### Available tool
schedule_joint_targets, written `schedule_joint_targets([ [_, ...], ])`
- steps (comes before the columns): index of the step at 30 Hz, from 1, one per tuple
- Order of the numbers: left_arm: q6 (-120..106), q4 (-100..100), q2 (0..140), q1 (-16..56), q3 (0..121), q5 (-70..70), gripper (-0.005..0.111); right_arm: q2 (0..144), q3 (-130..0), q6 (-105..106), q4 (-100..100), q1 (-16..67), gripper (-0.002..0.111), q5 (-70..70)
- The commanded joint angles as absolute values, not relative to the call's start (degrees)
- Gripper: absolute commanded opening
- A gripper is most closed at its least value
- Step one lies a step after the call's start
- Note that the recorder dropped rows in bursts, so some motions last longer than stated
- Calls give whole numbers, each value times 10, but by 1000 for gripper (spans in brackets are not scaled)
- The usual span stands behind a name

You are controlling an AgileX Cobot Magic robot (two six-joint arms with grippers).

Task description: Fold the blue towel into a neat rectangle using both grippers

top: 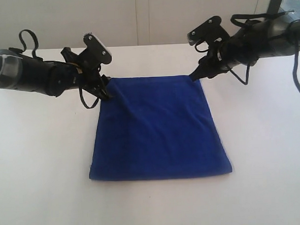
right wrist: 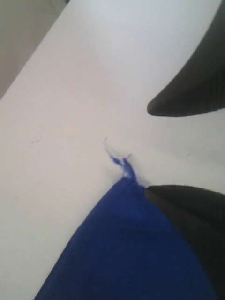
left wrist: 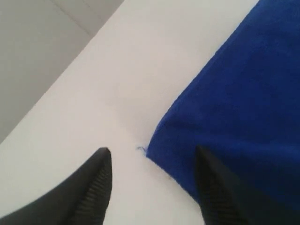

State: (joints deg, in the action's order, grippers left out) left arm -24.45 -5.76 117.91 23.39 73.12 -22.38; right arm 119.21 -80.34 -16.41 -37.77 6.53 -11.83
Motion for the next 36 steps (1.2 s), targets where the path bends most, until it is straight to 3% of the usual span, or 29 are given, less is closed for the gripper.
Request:
schedule_joint_targets([
  [1, -236, -18, 1125, 230, 733, -120, 54, 1153, -808, -196, -375, 62, 41, -193],
  [5, -191, -18, 1072, 235, 733, -9, 40, 1115, -808, -178, -313, 62, 27, -242],
  [10, -94, -18, 1019, 235, 733, 101, 15, 1074, -807, -95, -210, 62, 7, -307],
  [11, -70, -5, 1008, 235, 733, 128, 6, 1066, -807, -37, -135, 62, 0, -333],
  [13, -71, 30, 1007, 235, 733, 142, 0, 1065, -806, 21, -61, 62, 0, -353],
  [18, -75, 74, 1025, 241, 733, 149, 0, 1074, -805, 119, 99, 62, 0, -378],
  [28, -76, 92, 1092, 266, 733, 134, 0, 1098, -805, 133, 116, 62, 0, -387],
  [31, -80, 92, 1094, 274, 733, 125, 11, 1098, -805, 133, 116, 62, 0, -387],
  [34, -97, 90, 1094, 280, 733, 120, 33, 1098, -805, 133, 116, 62, 0, -387],
  [36, -110, 89, 1097, 281, 733, 121, 41, 1098, -805, 133, 116, 62, 0, -387],
])
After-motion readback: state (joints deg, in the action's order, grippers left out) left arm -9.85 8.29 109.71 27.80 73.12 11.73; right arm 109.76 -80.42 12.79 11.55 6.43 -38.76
